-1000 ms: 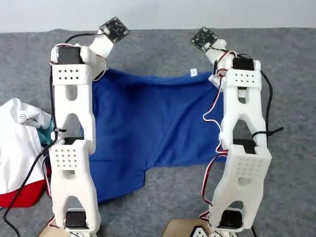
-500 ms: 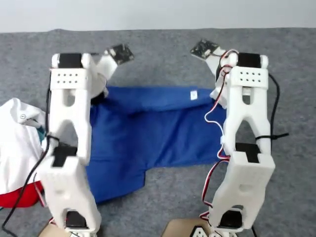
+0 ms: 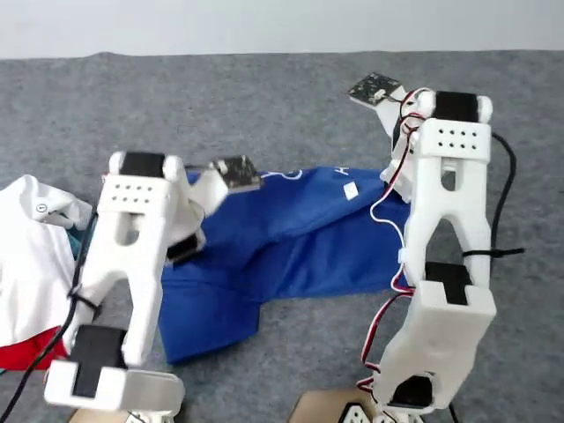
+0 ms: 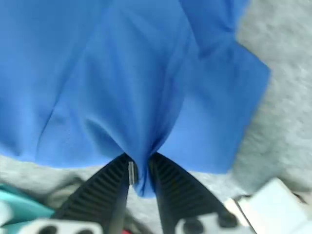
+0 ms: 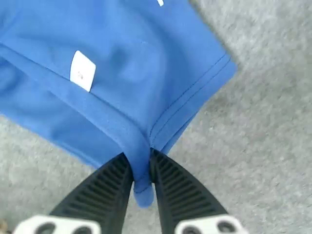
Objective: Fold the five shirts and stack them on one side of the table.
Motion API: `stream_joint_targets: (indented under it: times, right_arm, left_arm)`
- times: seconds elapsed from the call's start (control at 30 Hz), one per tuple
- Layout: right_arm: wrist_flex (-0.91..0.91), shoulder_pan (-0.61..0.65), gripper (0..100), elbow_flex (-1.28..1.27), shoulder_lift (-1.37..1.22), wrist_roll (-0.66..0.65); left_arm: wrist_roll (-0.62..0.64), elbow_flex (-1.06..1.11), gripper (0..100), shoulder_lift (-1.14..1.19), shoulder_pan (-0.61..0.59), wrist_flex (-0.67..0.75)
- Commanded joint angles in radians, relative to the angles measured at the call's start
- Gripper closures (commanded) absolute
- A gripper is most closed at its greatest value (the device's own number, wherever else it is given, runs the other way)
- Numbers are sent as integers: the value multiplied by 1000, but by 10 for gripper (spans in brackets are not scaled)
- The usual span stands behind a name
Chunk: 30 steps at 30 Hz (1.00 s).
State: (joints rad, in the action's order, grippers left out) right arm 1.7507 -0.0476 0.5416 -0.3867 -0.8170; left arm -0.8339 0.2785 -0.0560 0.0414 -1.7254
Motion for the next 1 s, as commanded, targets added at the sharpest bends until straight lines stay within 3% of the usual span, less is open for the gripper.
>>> stream_joint_targets:
  times: [0.0,0.37,0.97]
  right_arm:
    - [47,-15,987,-115,128,-44]
    - [42,-21,987,-445,323,-98]
    - [16,-30,987,-551,326,-141]
  left_arm:
    - [-2,105,994,-112,20,-31]
    - [-2,378,994,-290,81,-32]
    - [-72,458,991,-305,78,-29]
